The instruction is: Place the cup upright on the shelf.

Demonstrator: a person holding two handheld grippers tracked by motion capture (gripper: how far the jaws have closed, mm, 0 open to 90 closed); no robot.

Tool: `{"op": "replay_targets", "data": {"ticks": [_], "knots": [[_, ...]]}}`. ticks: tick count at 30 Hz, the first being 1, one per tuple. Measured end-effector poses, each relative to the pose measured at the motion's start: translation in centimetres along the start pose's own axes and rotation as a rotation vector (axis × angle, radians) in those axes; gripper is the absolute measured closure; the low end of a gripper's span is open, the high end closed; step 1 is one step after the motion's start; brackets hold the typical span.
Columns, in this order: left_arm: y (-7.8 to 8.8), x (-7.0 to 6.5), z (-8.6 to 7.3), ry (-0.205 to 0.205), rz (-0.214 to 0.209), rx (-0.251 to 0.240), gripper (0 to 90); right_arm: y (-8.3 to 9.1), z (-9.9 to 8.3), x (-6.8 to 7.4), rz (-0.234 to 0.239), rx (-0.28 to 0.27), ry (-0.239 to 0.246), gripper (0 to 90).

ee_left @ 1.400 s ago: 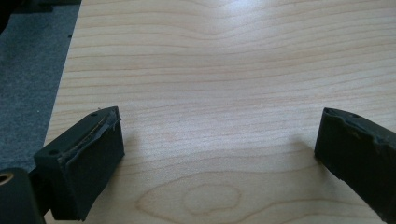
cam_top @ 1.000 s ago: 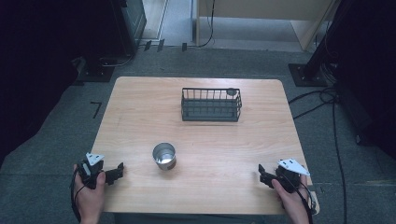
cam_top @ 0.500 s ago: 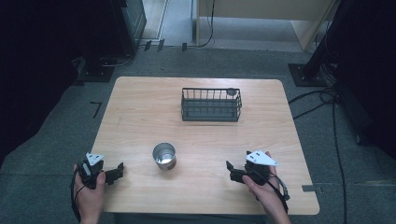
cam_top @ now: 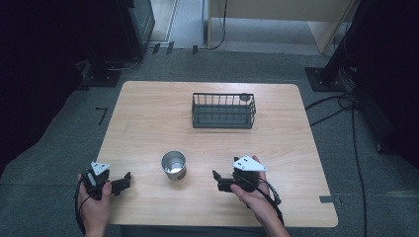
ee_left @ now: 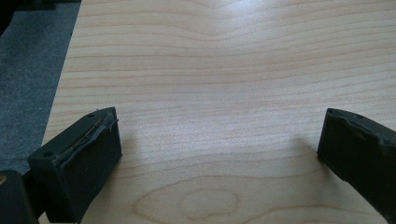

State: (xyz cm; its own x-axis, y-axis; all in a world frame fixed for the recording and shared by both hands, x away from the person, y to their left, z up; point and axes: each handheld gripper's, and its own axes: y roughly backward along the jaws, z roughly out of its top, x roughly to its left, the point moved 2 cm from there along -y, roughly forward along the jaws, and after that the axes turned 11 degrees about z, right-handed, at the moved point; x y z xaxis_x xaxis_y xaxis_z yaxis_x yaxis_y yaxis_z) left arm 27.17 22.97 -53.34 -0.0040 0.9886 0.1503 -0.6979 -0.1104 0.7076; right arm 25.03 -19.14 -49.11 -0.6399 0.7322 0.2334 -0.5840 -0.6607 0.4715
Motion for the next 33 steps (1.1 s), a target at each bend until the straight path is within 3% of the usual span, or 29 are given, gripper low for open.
{"op": "replay_targets", "data": {"ticks": [7,14,18,33], "knots": [[0.0,0.0,0.0,0.000,0.000,0.000,0.0,-1.6,0.4,1.5,0.073,0.021,0.008,0.0],[0.0,0.0,0.0,0.000,0.000,0.000,0.0,-3.2,0.4,2.9,0.110,0.042,0.026,0.0],[0.0,0.0,0.0,0.000,0.000,0.000,0.0,-4.2,0.4,3.7,0.158,0.045,0.001,0.0],[0.0,0.0,0.0,0.000,0.000,0.000,0.0,-7.4,0.1,6.2,0.202,0.077,0.038,0.0]]}}
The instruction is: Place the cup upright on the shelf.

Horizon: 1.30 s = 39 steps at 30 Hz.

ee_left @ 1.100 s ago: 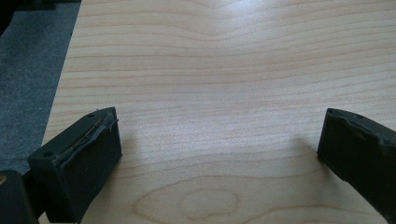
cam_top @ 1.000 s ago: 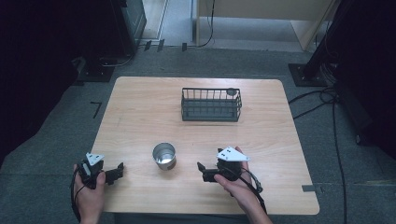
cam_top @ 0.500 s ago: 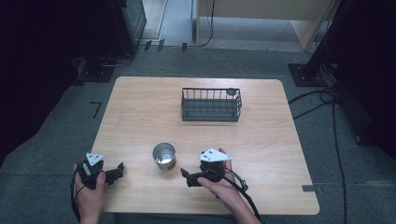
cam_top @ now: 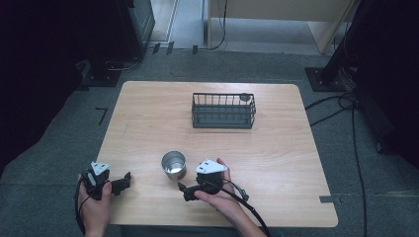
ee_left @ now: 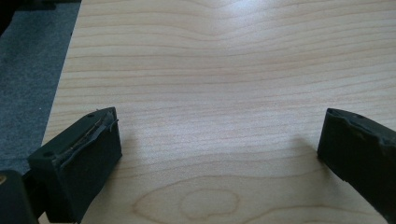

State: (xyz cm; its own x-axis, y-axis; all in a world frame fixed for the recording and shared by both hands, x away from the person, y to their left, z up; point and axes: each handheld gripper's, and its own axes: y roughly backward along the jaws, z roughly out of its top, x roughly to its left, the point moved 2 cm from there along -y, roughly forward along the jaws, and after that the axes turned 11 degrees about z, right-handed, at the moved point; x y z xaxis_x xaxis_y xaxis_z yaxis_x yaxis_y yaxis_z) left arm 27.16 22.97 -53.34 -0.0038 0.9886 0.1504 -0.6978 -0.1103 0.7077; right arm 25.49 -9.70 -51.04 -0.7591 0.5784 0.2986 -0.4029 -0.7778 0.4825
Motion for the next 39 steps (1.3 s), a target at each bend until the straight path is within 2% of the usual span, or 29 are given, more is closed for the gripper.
{"op": "replay_targets", "data": {"ticks": [8,12,17,23,27,39], "knots": [[0.0,0.0,0.0,0.000,0.000,0.000,0.0,-1.7,0.1,0.6,0.015,0.016,0.007,0.0],[0.0,0.0,0.0,0.000,0.000,0.000,0.0,-2.6,0.2,0.5,-0.001,0.009,0.005,0.0],[0.0,0.0,0.0,0.000,0.000,0.000,0.0,-4.0,0.5,0.5,-0.007,-0.004,-0.019,0.0],[0.0,0.0,0.0,0.000,0.000,0.000,0.0,-5.7,0.6,0.4,-0.052,0.007,-0.023,0.0],[0.0,0.0,0.0,0.000,0.000,0.000,0.0,-6.1,1.0,0.2,-0.080,-0.011,-0.027,0.4],[0.0,0.0,0.0,0.000,0.000,0.000,0.0,-6.3,1.7,0.3,-0.101,-0.064,0.004,3.8]]}}
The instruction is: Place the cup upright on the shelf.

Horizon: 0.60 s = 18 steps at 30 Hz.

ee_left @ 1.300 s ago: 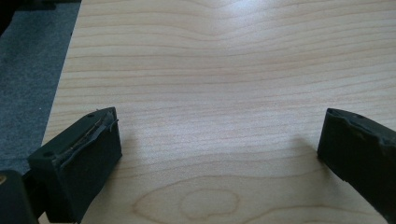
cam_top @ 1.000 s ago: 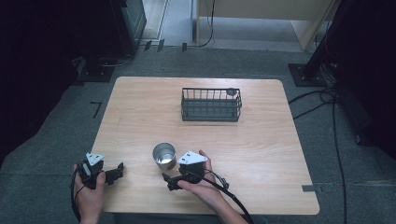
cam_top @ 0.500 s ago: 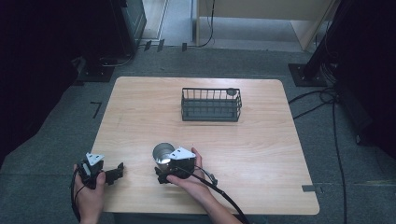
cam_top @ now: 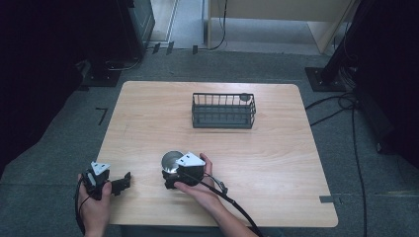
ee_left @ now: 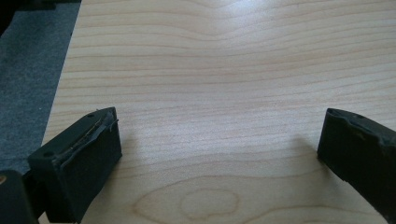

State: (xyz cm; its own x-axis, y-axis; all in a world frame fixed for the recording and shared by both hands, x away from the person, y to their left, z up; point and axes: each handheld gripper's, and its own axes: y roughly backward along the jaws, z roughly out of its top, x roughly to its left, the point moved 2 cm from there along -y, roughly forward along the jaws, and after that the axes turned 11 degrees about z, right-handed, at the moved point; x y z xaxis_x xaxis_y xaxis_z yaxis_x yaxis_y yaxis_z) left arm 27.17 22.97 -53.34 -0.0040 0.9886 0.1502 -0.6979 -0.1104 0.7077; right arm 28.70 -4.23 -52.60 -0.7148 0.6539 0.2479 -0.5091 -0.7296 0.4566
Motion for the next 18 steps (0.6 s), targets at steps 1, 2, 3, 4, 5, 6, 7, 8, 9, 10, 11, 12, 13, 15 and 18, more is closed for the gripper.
{"op": "replay_targets", "data": {"ticks": [1,2,3,4,5,6,7,8,9,10,11,12,13,15,18], "knots": [[0.0,0.0,0.0,0.000,0.000,0.000,0.0,0.0,0.0,0.0,0.002,-0.005,0.009,4.4],[0.0,0.0,0.0,0.000,0.000,0.000,0.0,0.0,0.1,0.1,0.002,-0.006,0.009,4.9],[0.0,0.0,0.0,0.000,0.000,0.000,0.0,0.0,0.2,0.1,0.002,-0.010,0.016,6.1],[0.0,0.0,0.0,0.000,0.000,0.000,0.0,0.0,0.2,0.2,0.001,-0.014,0.019,8.2],[0.0,0.0,0.0,0.000,0.000,0.000,0.0,0.1,0.3,0.2,-0.005,-0.023,0.030,12.9],[0.0,0.0,0.0,0.000,0.000,0.000,0.0,0.2,0.3,0.4,-0.014,-0.030,0.031,16.2],[0.0,0.0,0.0,0.000,0.000,0.000,0.0,0.2,0.4,0.4,-0.025,-0.031,0.033,16.6],[0.0,0.0,0.0,0.000,0.000,0.000,0.0,0.2,0.5,0.3,-0.025,-0.028,0.031,16.8],[0.0,0.0,0.0,0.000,0.000,0.000,0.0,0.2,0.5,0.3,-0.022,-0.028,0.029,17.0],[0.0,0.0,0.0,0.000,0.000,0.000,0.0,0.3,0.6,0.2,-0.016,-0.026,0.023,17.0],[0.0,0.0,0.0,0.000,0.000,0.000,0.0,0.4,0.6,0.1,-0.015,-0.027,0.024,17.1],[0.0,0.0,0.0,0.000,0.000,0.000,0.0,0.5,0.7,0.1,-0.016,-0.029,0.030,17.1],[0.0,0.0,0.0,0.000,0.000,0.000,0.0,0.5,0.7,0.1,-0.016,-0.029,0.030,17.1],[0.0,0.0,0.0,0.000,0.000,0.000,0.0,1.2,1.4,-0.1,-0.017,-0.039,0.034,17.2],[0.0,0.0,0.0,0.000,0.000,0.000,0.0,1.9,2.1,-0.2,-0.017,-0.045,0.047,17.3]]}}
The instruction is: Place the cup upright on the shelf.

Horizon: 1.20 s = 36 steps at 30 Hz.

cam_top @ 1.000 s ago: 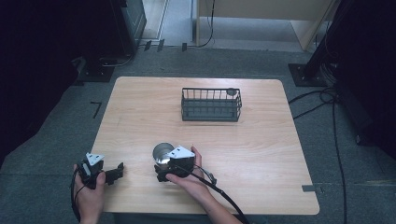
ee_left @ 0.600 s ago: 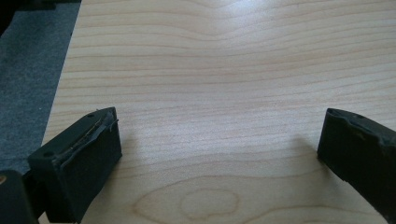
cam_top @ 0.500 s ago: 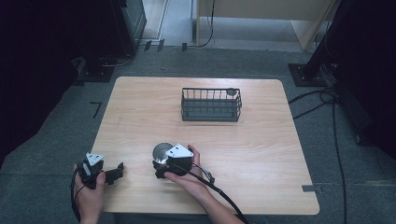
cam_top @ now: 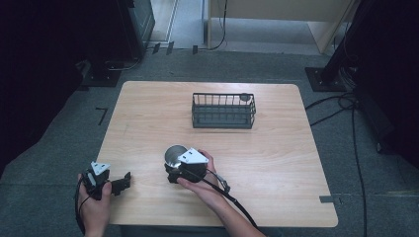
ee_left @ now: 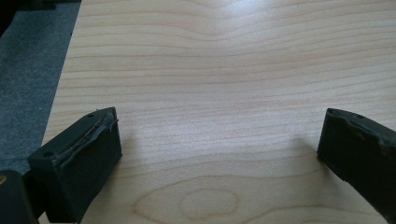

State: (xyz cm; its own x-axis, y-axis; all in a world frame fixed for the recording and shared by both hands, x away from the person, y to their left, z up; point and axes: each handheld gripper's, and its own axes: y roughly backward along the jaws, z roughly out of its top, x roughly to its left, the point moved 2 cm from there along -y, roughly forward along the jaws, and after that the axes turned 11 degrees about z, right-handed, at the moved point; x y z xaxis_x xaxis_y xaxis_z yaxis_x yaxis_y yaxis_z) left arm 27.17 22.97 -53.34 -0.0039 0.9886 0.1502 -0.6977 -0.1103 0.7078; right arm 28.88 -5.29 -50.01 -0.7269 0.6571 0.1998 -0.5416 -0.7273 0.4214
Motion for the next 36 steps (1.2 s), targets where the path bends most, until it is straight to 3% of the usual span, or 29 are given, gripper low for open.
{"op": "replay_targets", "data": {"ticks": [10,36], "knots": [[0.0,0.0,0.0,0.001,0.000,0.000,0.0,2.1,2.3,-1.3,-0.010,-0.027,-0.002,17.3],[0.0,0.0,0.0,-0.001,0.001,0.000,0.0,6.5,6.9,-7.3,-0.144,-0.107,-0.034,17.2]]}}
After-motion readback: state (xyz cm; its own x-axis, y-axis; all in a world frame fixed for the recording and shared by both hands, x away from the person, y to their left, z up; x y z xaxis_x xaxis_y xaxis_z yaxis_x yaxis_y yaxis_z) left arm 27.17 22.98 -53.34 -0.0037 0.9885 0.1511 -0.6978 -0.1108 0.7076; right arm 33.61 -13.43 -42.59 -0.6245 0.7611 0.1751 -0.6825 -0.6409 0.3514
